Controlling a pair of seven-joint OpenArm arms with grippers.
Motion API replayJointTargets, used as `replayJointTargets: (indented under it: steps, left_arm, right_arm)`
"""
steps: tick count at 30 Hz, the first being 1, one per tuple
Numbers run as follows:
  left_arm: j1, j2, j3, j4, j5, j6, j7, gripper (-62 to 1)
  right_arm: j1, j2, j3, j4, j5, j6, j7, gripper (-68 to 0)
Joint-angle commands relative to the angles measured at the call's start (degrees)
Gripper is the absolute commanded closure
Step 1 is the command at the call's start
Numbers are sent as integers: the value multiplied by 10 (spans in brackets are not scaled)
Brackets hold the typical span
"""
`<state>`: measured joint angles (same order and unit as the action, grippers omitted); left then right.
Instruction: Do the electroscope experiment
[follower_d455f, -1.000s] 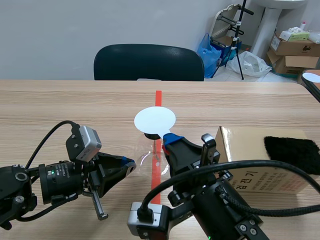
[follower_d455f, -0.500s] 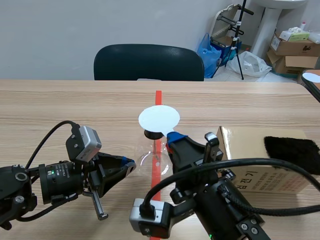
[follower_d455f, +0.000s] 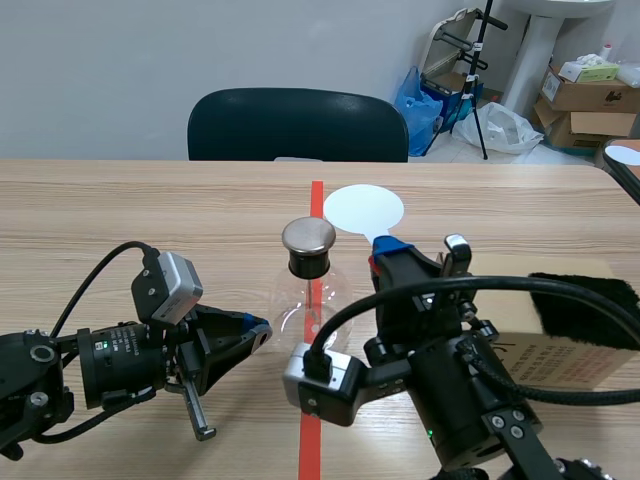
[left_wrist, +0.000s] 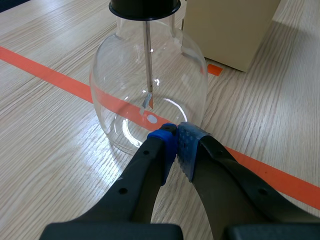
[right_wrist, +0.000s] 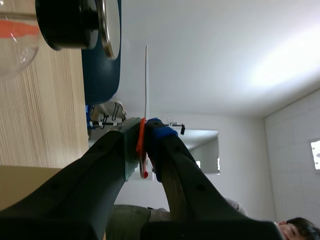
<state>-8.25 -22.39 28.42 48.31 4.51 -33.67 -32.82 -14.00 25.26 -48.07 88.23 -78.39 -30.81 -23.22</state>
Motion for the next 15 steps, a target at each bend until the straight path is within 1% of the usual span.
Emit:
replayJointTargets:
  steps: [1, 7, 10, 13, 15]
  left_arm:
    - [0, -2, -5, 11, -6, -1, -7, -27]
    - [0, -2, -5, 11, -6, -1, -6, -27]
    - [0, -2, -5, 11, -6, -1, -6, -28]
    - [0, -2, -5, 11, -6, -1, -6, -28]
    - [0, -2, -5, 11, -6, -1, -6, -28]
  right_arm:
    - [9, 8, 5, 3, -3, -6, -14, -9]
    - [9, 10, 5, 3, 6, -3, -82, -9]
    - [9, 10, 5, 3, 9, -3, -108, -9]
    - [17, 10, 5, 3, 13, 14, -126, -9]
    - [20, 10, 5, 2, 19, 20, -129, -9]
